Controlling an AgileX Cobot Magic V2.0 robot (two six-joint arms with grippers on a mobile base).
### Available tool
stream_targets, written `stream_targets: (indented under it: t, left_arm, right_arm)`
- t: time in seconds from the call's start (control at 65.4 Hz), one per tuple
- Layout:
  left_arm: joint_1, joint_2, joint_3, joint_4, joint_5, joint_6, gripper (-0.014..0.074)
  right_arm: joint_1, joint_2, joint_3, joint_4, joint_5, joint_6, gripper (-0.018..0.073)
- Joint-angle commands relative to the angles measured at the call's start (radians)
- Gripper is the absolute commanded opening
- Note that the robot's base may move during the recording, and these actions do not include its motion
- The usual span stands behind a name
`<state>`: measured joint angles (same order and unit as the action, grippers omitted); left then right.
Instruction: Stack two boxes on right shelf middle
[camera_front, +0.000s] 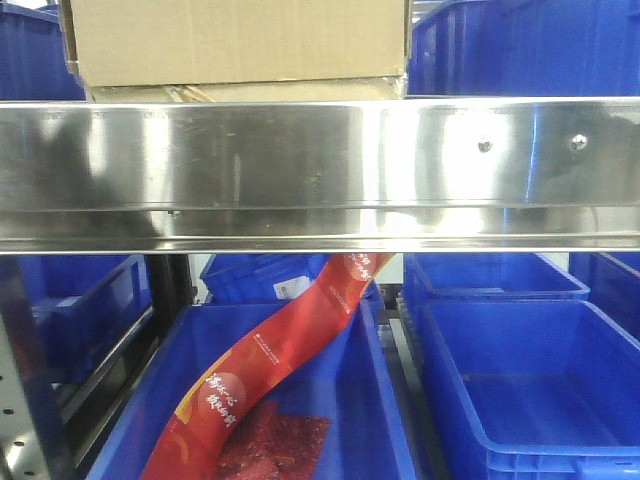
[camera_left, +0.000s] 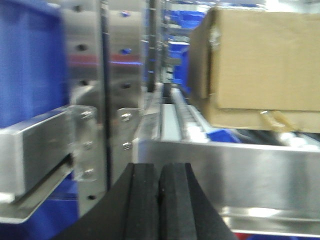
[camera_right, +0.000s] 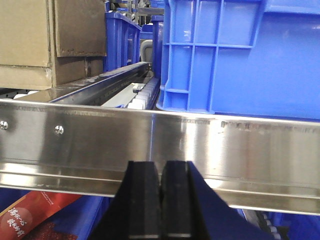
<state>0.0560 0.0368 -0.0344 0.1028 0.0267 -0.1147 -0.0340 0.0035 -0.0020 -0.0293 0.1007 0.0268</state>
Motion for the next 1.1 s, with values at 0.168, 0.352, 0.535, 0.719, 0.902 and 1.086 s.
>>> stream_targets:
  t: [0.168,0.352,0.535,0.719,0.902,1.086]
  left_arm:
    - [0.006,-0.037,0.034,-0.02,-0.04,0.009,-0.0111]
    - [-0.057,-0.037,0.034,-0.02,-0.04,0.009,-0.0111]
    - [-0.055,-0.037,0.034,-0.02,-0.04,0.009,-0.0111]
    - [-0.055,-0.037,0.034,-0.02,-0.04,0.009,-0.0111]
    - [-0.055,-0.037,0.034,-0.02,-0.04,0.009,-0.0111]
    - [-0.055,-0.037,0.034,-0.02,-0.04,0.009,-0.0111]
  right_arm:
    - [-0.004,-0.003,0.002,0.005,-0.023,-0.003,-0.0162]
    - [-0.004,-0.003,0.002,0.005,-0.023,-0.003,-0.0162]
    - [-0.004,-0.003,0.002,0.005,-0.023,-0.003,-0.0162]
    - [-0.004,-0.003,0.002,0.005,-0.023,-0.003,-0.0162]
    - [-0.004,-0.003,0.002,0.005,-0.023,-0.003,-0.0162]
    - [-0.004,-0.003,0.002,0.005,-0.023,-0.003,-0.0162]
